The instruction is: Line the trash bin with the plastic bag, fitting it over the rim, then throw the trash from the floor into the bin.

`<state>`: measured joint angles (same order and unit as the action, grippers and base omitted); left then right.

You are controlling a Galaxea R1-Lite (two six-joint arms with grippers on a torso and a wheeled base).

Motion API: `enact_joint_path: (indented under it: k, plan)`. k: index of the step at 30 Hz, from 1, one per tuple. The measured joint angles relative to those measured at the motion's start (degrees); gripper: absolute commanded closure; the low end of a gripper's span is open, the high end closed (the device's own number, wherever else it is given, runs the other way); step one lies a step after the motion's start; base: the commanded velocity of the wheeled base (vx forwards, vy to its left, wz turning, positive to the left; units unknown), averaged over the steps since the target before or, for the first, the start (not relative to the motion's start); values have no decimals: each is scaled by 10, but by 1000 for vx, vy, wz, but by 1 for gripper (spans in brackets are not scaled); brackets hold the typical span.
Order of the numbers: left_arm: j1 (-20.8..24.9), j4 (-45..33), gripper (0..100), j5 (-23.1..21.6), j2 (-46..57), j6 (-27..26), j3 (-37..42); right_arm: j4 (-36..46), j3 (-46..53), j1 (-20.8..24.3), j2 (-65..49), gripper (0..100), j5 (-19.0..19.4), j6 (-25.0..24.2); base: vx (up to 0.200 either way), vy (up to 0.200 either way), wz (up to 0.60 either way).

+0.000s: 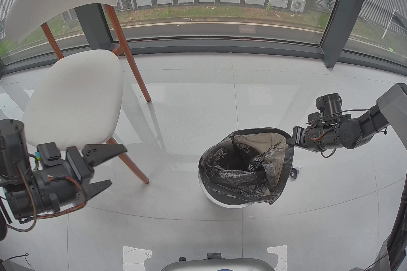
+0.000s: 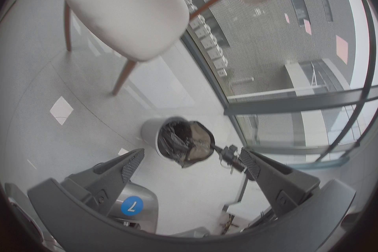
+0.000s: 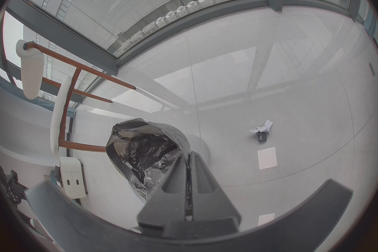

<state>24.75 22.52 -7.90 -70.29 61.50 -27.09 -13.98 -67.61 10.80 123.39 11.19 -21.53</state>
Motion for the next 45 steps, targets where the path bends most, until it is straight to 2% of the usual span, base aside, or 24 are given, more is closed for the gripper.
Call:
enact_joint_path:
  k: [4, 7, 13, 17, 25, 31, 45]
  plan:
    - [29, 67, 0, -38, -65, -47, -1, -12, 5, 2, -2, 100, 1, 0, 0, 0, 0]
    - [48, 159, 0, -64, -133, -82, 0, -20, 8, 5, -5, 100, 1, -1, 0, 0, 0]
    - [72, 320, 0, -82, -285, -152, 1, -28, 10, 10, -7, 100, 3, -1, 0, 0, 0]
    - [81, 378, 0, -88, -376, -198, -8, -42, 8, 13, -8, 100, 4, -1, 0, 0, 0]
    - [67, 321, 0, -86, -458, -239, -79, -66, 5, 15, -10, 100, 11, -5, 0, 0, 0]
    - [44, 242, 0, -58, -480, -296, -143, -70, 4, 15, -10, 100, 15, -20, 0, 0, 0]
    - [50, 235, 0, -53, -580, -300, -263, -71, -10, 16, -7, 100, 15, -25, 0, 0, 0]
